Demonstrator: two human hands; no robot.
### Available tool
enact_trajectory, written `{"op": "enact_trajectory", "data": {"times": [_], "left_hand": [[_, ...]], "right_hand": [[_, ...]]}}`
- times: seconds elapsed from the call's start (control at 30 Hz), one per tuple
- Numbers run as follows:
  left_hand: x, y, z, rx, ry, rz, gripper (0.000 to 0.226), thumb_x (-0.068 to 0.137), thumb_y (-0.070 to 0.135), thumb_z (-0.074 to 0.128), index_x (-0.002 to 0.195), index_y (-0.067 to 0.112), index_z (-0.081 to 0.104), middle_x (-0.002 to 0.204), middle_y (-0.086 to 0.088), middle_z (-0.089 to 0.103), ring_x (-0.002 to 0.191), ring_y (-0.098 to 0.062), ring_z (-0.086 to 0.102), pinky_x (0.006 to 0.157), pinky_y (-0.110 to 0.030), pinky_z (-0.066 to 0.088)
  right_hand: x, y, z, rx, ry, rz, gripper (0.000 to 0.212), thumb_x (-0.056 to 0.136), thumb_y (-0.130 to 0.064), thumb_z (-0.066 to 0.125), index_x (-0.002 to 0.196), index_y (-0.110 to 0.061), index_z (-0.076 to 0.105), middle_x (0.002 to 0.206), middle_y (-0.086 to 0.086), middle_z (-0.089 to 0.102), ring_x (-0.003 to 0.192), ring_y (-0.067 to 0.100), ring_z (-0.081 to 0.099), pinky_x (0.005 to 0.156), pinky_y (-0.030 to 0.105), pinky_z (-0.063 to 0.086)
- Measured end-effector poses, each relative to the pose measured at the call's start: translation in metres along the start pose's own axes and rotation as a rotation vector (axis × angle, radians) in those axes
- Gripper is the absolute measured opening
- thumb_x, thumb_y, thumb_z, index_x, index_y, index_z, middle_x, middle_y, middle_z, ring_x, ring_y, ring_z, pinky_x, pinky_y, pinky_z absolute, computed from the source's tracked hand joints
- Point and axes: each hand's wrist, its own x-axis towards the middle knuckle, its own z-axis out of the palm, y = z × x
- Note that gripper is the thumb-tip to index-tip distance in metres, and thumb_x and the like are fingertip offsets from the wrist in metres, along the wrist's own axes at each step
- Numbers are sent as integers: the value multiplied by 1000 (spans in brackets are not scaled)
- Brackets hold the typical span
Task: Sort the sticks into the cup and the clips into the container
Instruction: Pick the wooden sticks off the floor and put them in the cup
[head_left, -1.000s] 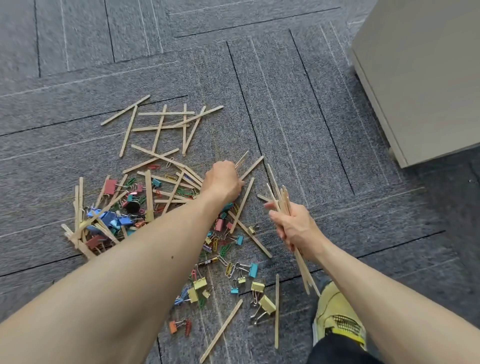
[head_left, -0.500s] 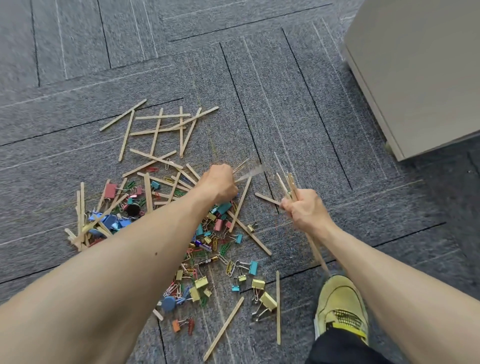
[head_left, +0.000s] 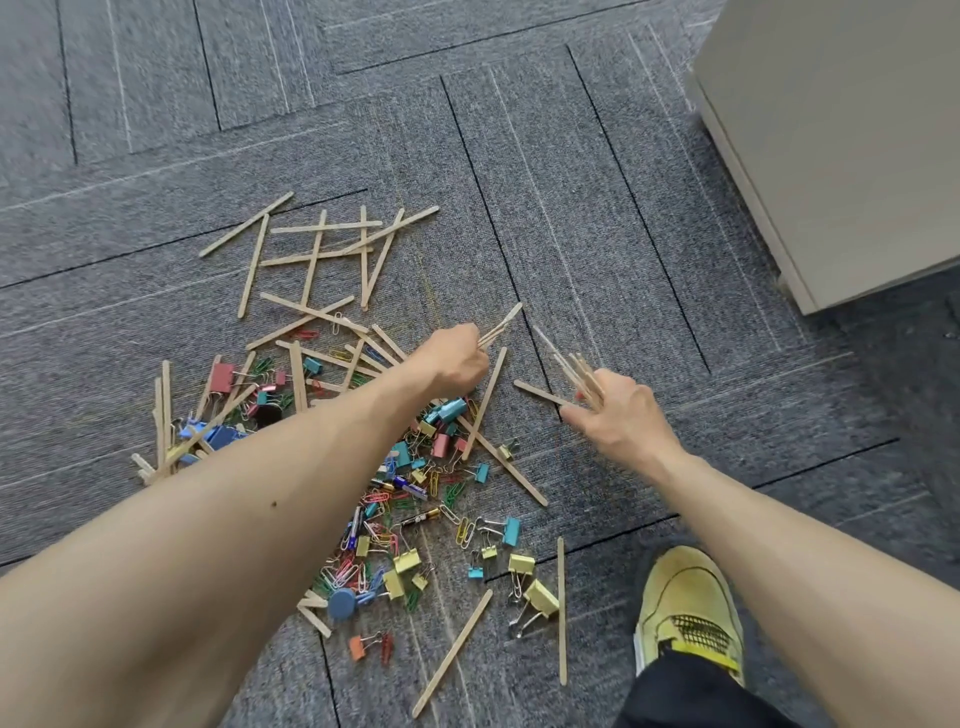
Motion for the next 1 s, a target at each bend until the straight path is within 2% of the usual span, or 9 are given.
{"op": "enact_trajectory", "data": {"times": [0.13, 0.2, 0.3, 0.43, 0.53, 0.63, 0.77, 0.9, 1.0], "left_hand": [[-6, -1, 12, -55, 11, 9, 16, 102, 23, 43, 107, 8, 49, 103, -10, 62, 75, -16, 55, 73, -35, 54], [-11, 0, 20, -73, -16, -4, 26, 98, 35, 53, 104, 10, 49, 98, -6, 63, 81, -18, 62, 80, -39, 55], [-16, 3, 28, 63, 18, -26, 30, 90, 38, 64, 95, 11, 53, 85, -4, 65, 74, -18, 66, 73, -38, 57], [-12, 0, 28, 91, 54, -46, 16, 95, 21, 61, 86, 7, 61, 81, -6, 67, 70, -19, 67, 71, -39, 60], [-10, -7, 21, -64, 5, -32, 27, 101, 23, 48, 87, 4, 60, 80, -6, 64, 64, -16, 60, 67, -32, 58], [-13, -12, 9, -233, -21, -19, 35, 104, 28, 40, 84, 5, 57, 73, -3, 55, 56, -12, 48, 56, -25, 52], [-20, -13, -9, -453, -36, -31, 36, 103, 33, 42, 80, 10, 56, 68, 1, 51, 47, -6, 39, 38, -13, 36], [-24, -28, -27, -531, -77, -58, 39, 101, 41, 41, 78, 12, 52, 69, 2, 47, 49, -6, 36, 43, -17, 33], [-25, -43, -40, -521, -46, -78, 38, 103, 42, 36, 87, 10, 51, 75, 1, 44, 59, -8, 36, 52, -20, 34]], "right_hand": [[4, 5, -5, -65, -12, 46, 35, 84, -39, 74, 95, -15, 52, 85, 0, 58, 76, 13, 59, 62, 26, 45], [4, 9, -3, -155, -14, 66, 32, 83, -39, 76, 89, -15, 55, 79, 1, 61, 75, 16, 62, 66, 31, 54], [2, 10, 1, -205, -12, 58, 25, 85, -36, 74, 83, -16, 59, 71, 0, 61, 65, 13, 62, 69, 36, 60], [2, 9, -1, -224, -20, 58, 21, 89, -31, 70, 86, -13, 61, 71, 2, 62, 63, 14, 63, 67, 35, 60], [3, 9, -5, -236, -75, 36, 19, 93, -30, 67, 86, -12, 62, 74, 2, 62, 67, 14, 62, 66, 32, 56], [-1, 4, -13, -126, -137, 33, 19, 97, -27, 59, 89, -10, 60, 75, 3, 62, 62, 13, 59, 53, 23, 47], [-5, -10, -21, 80, -168, 27, 19, 98, -26, 55, 85, -12, 57, 79, 8, 65, 60, 16, 56, 52, 26, 50], [-1, -27, -21, 183, -150, -5, 24, 98, -25, 54, 77, -13, 53, 74, 4, 58, 56, 14, 49, 51, 25, 44], [5, -42, -14, 330, -160, 34, 22, 98, -26, 56, 87, -7, 60, 76, 8, 59, 55, 15, 50, 50, 27, 44]]}}
